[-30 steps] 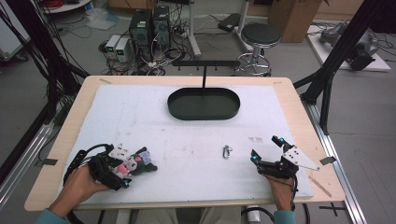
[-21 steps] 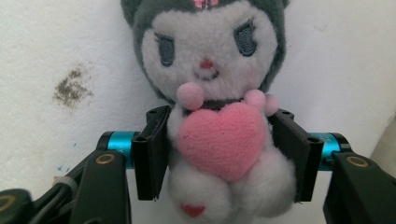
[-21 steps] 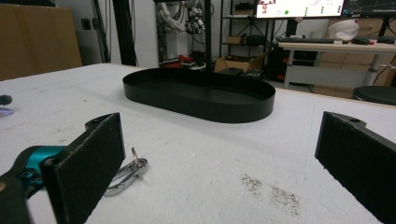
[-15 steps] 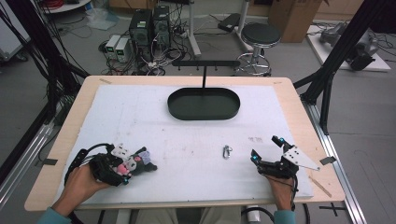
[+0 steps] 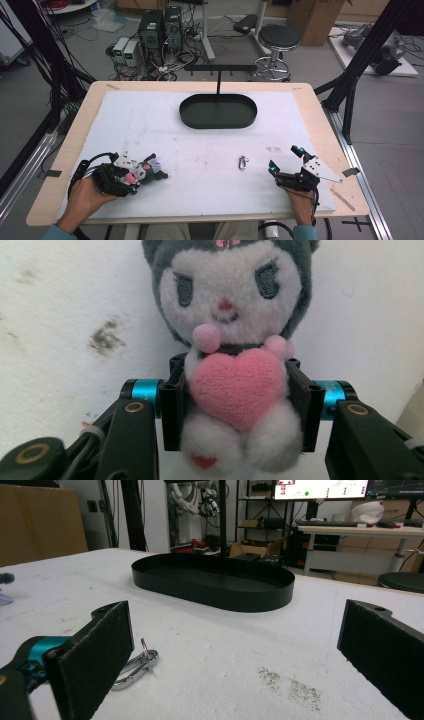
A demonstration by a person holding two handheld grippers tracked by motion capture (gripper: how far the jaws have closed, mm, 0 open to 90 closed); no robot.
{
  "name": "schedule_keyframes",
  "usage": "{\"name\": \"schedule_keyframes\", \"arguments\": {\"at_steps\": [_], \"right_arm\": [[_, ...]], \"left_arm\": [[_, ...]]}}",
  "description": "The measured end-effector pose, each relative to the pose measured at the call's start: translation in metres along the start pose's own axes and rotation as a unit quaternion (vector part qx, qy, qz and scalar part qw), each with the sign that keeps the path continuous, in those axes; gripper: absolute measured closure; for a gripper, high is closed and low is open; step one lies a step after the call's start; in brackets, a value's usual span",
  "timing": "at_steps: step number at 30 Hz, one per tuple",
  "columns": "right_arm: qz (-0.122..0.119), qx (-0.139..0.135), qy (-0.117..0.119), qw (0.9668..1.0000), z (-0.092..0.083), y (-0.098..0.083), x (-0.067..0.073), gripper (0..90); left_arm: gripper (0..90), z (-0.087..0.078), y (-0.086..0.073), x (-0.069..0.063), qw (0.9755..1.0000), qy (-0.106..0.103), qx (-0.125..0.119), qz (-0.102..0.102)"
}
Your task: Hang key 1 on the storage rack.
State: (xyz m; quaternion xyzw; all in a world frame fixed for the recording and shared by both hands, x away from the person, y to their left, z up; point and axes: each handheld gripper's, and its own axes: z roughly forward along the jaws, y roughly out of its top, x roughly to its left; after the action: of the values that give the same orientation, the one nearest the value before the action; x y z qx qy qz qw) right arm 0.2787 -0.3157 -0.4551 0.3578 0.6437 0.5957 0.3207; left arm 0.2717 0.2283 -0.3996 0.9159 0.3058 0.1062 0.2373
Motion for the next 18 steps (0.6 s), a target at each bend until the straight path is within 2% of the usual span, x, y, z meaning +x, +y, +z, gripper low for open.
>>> {"name": "schedule_keyframes", "arguments": {"at_steps": [4, 6, 9, 13, 18], "right_arm": [[0.002, 0.001, -0.001, 1.0, 0.0, 0.0, 0.0, 0.7], [0.0, 0.0, 0.0, 1.0, 0.0, 0.0, 0.0, 0.7], [0.0, 0.0, 0.0, 1.0, 0.0, 0.0, 0.0, 0.7], [0.002, 0.001, -0.001, 1.0, 0.0, 0.0, 0.0, 0.7], [0.0, 0.0, 0.0, 1.0, 0.0, 0.0, 0.0, 0.7]], "left_arm": [[52.9, -0.007, -0.002, 0.004, 0.9991, 0.007, -0.038, -0.014], [52.9, -0.011, -0.002, 0.006, 0.9979, 0.008, -0.06, -0.022], [52.9, -0.015, -0.003, 0.011, 0.9943, 0.004, -0.098, -0.041], [52.9, -0.019, -0.004, 0.016, 0.9877, 0.002, -0.143, -0.064], [52.9, -0.021, -0.004, 0.022, 0.976, 0.007, -0.202, -0.081]]}}
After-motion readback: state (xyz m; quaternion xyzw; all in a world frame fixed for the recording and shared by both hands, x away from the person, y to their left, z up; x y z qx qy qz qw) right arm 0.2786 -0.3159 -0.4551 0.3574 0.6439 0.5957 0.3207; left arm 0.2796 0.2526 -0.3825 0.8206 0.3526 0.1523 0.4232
